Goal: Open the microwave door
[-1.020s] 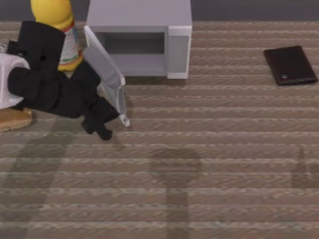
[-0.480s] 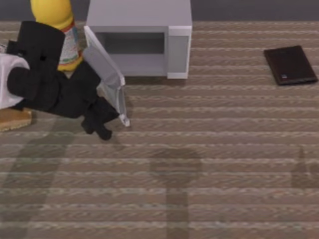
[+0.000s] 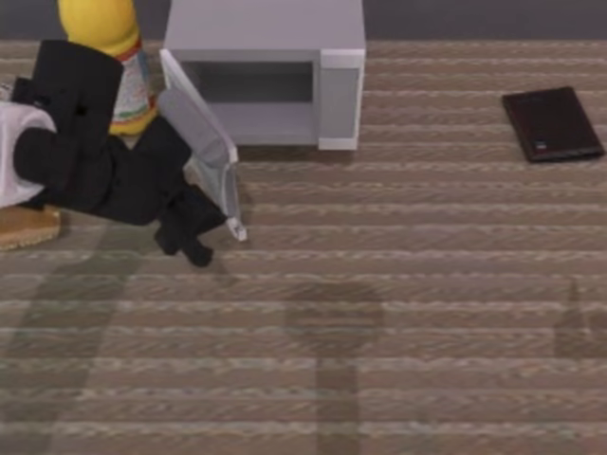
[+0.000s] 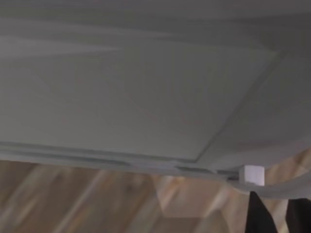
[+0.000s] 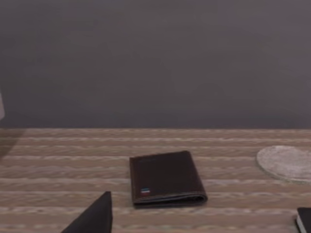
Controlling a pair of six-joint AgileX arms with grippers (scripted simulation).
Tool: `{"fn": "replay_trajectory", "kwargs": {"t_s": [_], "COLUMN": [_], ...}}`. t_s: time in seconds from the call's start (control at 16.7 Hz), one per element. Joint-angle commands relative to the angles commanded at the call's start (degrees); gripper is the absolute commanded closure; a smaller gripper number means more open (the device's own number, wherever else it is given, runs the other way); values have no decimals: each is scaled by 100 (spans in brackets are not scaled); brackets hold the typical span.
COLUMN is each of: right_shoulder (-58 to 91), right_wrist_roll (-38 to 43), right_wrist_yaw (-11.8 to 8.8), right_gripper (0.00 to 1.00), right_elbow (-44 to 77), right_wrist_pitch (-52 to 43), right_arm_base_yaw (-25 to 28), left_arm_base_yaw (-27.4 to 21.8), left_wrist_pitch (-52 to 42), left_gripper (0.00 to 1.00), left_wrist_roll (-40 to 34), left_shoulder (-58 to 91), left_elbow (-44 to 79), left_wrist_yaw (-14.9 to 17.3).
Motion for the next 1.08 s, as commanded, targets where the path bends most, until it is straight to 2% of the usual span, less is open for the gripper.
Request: {"fn": "replay_trajectory", "kwargs": {"t_s": [0.3, 0.66, 1.08], "right_shoulder": [0, 0, 0], "right_wrist_roll": [0, 0, 0], "right_wrist_yaw": [0, 0, 0], "right_gripper": [0, 0, 0], "right_elbow": [0, 0, 0], "right_wrist_pitch": [0, 0, 0], "right_arm_base_yaw": [0, 0, 0], "left_arm_base_yaw": [-20, 162, 170], "left_wrist_pitch": [-19, -213, -223], "left_gripper": [100, 100, 100], "left_wrist_roll": [-2, 397, 413], "left_shoulder": [-3, 21, 23], "left_elbow": [-28, 54, 56], "left_wrist_yaw": [38, 221, 229]}}
